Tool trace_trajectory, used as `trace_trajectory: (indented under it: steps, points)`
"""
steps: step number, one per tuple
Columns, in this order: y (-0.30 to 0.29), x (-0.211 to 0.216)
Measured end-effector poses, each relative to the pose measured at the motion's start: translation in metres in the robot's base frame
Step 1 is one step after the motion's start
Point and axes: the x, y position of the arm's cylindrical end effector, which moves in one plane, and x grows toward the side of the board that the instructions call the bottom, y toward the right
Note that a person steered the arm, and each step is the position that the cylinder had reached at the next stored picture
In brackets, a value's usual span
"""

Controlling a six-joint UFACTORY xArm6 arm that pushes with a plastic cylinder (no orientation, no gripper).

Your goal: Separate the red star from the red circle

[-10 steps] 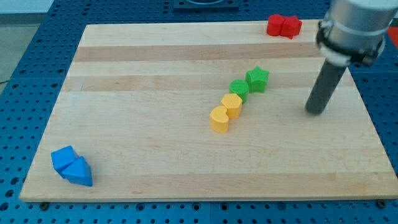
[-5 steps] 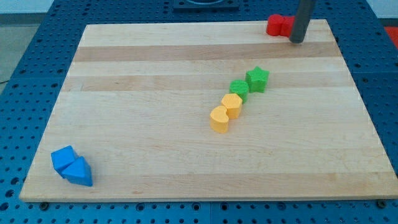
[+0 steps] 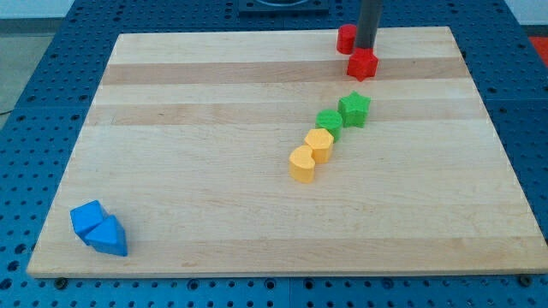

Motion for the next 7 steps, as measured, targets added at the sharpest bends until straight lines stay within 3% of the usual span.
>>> trace_trajectory:
  steps: [1,2,3,5,6,7]
  points:
    - [0.014,-0.004]
    - [0.065,-0.002]
    - [0.045,0.017]
    - [-0.081,0.073]
    - [-0.066,0.073]
    - [-0.104,0.077]
